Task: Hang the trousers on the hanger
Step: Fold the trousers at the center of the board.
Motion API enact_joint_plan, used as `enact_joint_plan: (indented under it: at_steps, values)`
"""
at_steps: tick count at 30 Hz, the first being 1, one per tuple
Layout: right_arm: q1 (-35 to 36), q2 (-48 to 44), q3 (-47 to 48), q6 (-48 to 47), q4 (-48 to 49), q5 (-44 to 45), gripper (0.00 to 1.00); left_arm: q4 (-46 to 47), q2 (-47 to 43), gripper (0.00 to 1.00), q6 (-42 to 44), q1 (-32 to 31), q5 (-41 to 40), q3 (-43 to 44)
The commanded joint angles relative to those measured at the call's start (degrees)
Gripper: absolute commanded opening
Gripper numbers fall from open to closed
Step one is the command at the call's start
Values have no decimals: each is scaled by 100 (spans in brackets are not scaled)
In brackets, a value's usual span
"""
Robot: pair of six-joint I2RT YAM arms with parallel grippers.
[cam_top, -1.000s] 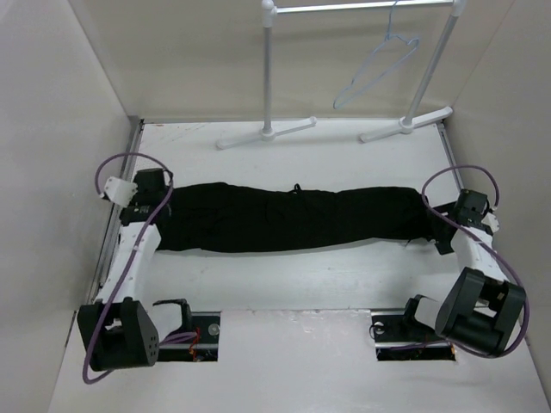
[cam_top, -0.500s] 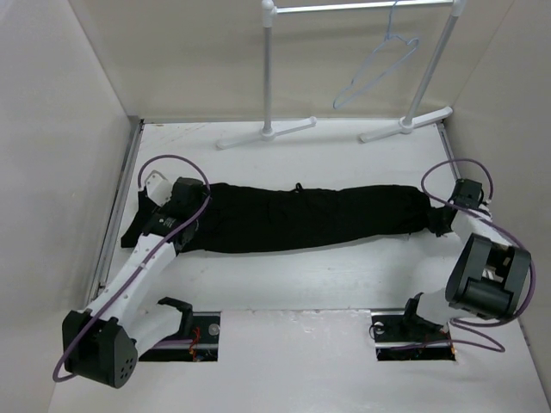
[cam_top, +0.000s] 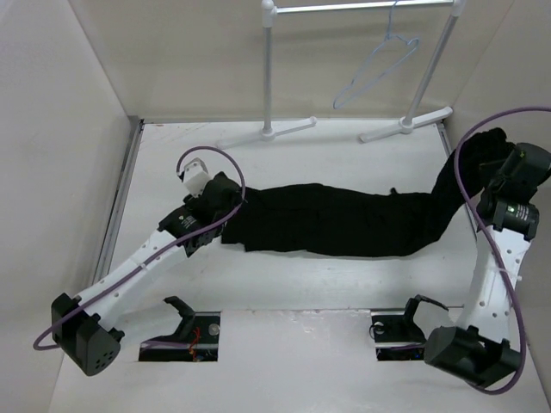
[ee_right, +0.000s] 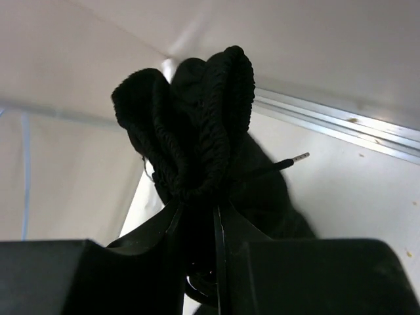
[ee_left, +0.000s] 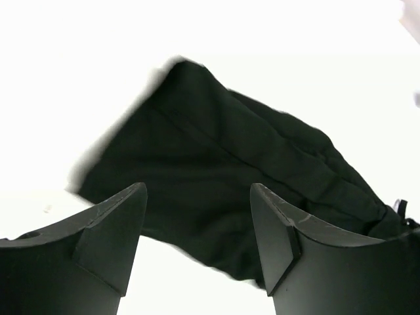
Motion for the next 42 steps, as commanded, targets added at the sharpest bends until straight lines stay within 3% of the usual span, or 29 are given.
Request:
enact_joint_plan:
  at_steps: [1,4,10,18,22,24,25,26,27,29,31,34,38,40,42]
  values:
    - [643,-111,292,-464,-275,-189,10,-260,-122,63,-30,-183,-350,363]
    - [1670,-207,301,-526,-362,-67,10,-304,-377,63,-39,-113,-350,258]
    - [4368,186,871,-184,-696,1277,10,-506,-974,63,-39,343,-297,-93]
    - [7603,2601,2285,678,-837,2112,11,-585,-1669,64,14,1292,115,-621]
    - [8554,4340,3058,1134,-785,1965,21,-550,-1819,64,22,1828,432,-814]
    - [8862,5053,3497,1319,-767,1649,39,-506,-1863,64,49,2057,503,-850]
    - [9029,5387,3805,1337,-750,1395,56,-506,-1863,64,66,2197,520,-806]
    - [9117,5504,3973,1285,-723,1253,71,-497,-1872,65,136,2347,547,-754]
    - [9153,5505,4027,1198,-688,1173,78,-445,-1863,65,215,2487,564,-701]
    - [9171,5077,3801,1039,-531,1181,86,-287,-1758,65,417,2690,722,-604]
    - [9032,4358,3161,960,-259,1234,86,-155,-1557,64,514,2717,871,-525]
    - [8514,3040,1756,933,225,1155,75,143,-1013,62,488,2201,1030,-358]
    - [7548,1667,-90,811,849,481,32,749,146,59,480,805,986,11]
    - [7073,1306,-706,688,999,-116,25,970,849,59,497,355,1117,265]
    - [6633,946,-1235,539,956,-470,28,1023,1500,60,611,178,1214,538]
